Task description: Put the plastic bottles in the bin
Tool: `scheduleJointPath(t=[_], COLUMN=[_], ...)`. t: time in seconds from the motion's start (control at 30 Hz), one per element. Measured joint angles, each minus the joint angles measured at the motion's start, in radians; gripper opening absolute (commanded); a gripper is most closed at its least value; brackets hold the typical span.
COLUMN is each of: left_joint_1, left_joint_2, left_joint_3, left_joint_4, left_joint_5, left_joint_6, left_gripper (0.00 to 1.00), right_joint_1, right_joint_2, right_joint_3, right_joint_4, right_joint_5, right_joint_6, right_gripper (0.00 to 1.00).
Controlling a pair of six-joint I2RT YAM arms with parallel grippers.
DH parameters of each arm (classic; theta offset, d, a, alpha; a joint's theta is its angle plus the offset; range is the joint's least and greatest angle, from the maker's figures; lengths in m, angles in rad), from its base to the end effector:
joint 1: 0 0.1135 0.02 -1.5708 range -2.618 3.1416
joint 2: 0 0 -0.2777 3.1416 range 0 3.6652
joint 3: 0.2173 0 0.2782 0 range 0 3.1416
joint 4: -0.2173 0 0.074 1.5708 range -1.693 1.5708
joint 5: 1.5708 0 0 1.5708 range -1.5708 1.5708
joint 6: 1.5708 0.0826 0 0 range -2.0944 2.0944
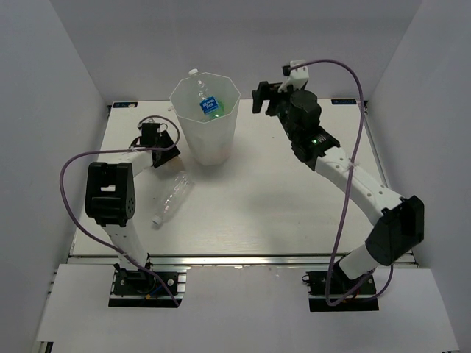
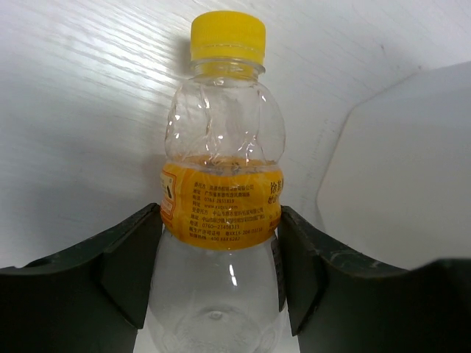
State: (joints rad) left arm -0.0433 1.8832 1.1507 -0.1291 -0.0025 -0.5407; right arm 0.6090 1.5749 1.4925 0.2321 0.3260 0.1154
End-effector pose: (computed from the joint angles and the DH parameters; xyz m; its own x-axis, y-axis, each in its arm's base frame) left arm 0.4490 -0.0193 0.1218 -0.6715 -0.4861 -0.5593 -0.3545 0.8735 -0.3336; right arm 0.3821 0.2342 0.4513 0.0890 0.1951 -0.9767 -0.2944 0.9420 0.1613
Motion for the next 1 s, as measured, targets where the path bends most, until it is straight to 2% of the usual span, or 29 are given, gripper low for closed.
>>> scheduleJointPath(t=[0.17,0.33,0.43,0.6,0.77,0.83,0.9,0.97,1.0], left_joint_1=[0.000,0.002,0.003,-0.022,-0.177,-0.229,-0.244,-0.238,-0.234], left_joint_2=[-0.064,-0.168,-0.238,-0.324,-0.354,-0.350,-0.336,-0.303,-0.284], left_joint_3=[0.055,0.154,0.262,0.416,0.546,0.566,0.574,0.592,0.599], left_joint_4=[-0.103,-0.177,-0.203,-0.174,-0.136,-0.130,-0.132,-0.145,-0.151], left_joint_5=[-0.126,-0.220,-0.208,-0.108,-0.080,-0.060,-0.056,-0.060,-0.058], left_joint_6=[0.013,0.037,0.058,0.089,0.142,0.150,0.153,0.153,0.153], left_gripper=[0.28,0.27,0.27,0.28,0.31,0.34,0.49,0.67,0.82], right_joint_1=[-0.021,-0.053,-0.067,-0.091,-0.099,-0.099,-0.099,-0.100,-0.100], right_joint_2=[-0.197,-0.363,-0.435,-0.490,-0.502,-0.503,-0.503,-0.507,-0.508], right_joint_3=[-0.266,-0.435,-0.516,-0.605,-0.638,-0.640,-0.642,-0.650,-0.653], right_joint_4=[-0.015,-0.020,-0.028,-0.051,-0.070,-0.076,-0.078,-0.082,-0.085], right_joint_5=[0.035,0.083,0.108,0.123,0.119,0.113,0.105,0.099,0.097], right_joint_6=[0.012,0.027,0.040,0.082,0.111,0.121,0.129,0.135,0.137], right_gripper=[0.89,0.89,0.89,0.89,0.89,0.89,0.89,0.89,0.89])
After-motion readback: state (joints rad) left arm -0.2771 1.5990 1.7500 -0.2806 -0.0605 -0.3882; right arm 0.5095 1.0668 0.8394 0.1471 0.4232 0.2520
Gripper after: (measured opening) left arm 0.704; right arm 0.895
